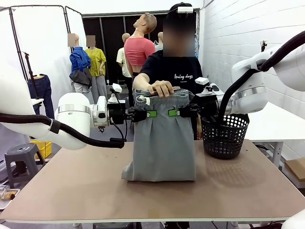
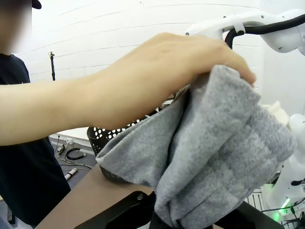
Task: Fold the training pants.
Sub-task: Fold the Training pants in half.
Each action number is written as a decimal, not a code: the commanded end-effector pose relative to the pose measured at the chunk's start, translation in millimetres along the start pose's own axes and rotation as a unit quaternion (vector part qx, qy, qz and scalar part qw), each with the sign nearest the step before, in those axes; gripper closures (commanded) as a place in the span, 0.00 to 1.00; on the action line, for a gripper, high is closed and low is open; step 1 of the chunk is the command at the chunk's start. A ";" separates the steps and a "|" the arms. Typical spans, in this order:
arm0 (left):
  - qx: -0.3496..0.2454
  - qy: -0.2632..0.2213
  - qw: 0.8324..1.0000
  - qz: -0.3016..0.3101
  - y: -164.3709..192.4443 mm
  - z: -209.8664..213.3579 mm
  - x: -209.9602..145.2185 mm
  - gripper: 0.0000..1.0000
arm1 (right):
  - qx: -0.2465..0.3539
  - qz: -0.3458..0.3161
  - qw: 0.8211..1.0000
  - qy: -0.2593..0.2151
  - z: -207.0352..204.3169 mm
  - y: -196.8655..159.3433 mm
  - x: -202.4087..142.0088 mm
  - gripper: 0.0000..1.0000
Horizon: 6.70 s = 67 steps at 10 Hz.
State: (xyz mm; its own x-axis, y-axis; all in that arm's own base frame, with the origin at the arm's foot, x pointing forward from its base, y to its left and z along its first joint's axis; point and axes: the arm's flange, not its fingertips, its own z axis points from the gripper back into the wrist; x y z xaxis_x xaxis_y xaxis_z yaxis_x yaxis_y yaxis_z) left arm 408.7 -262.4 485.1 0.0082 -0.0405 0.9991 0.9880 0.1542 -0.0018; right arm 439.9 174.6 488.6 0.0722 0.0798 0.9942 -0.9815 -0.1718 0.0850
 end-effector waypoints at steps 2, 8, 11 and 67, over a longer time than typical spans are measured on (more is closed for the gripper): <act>0.002 -0.003 1.000 -0.005 -1.1 -0.8 5.9 1.00 | 0.003 -0.004 1.000 -0.013 -1.1 2.2 0.4 1.00; 0.002 -0.003 1.000 -0.005 -1.1 -0.8 5.9 1.00 | 0.003 -0.004 1.000 -0.013 -1.1 2.2 0.4 1.00; 0.002 -0.003 1.000 -0.005 -1.1 -0.8 5.9 1.00 | 0.003 -0.004 1.000 -0.013 -1.1 2.2 0.4 1.00; 0.084 -0.004 0.991 -0.108 170.6 -37.4 143.2 1.00 | -0.088 0.132 0.987 0.022 33.2 -130.0 166.6 1.00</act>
State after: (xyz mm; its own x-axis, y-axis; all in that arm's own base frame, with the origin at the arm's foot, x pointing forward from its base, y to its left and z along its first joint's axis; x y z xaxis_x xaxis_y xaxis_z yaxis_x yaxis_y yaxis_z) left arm 590.4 -282.6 626.7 -0.1819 -0.0980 0.9784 0.9304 0.3049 0.2035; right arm 595.8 176.5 643.7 -0.1883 0.1056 0.9764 -0.9821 -0.0097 -0.1884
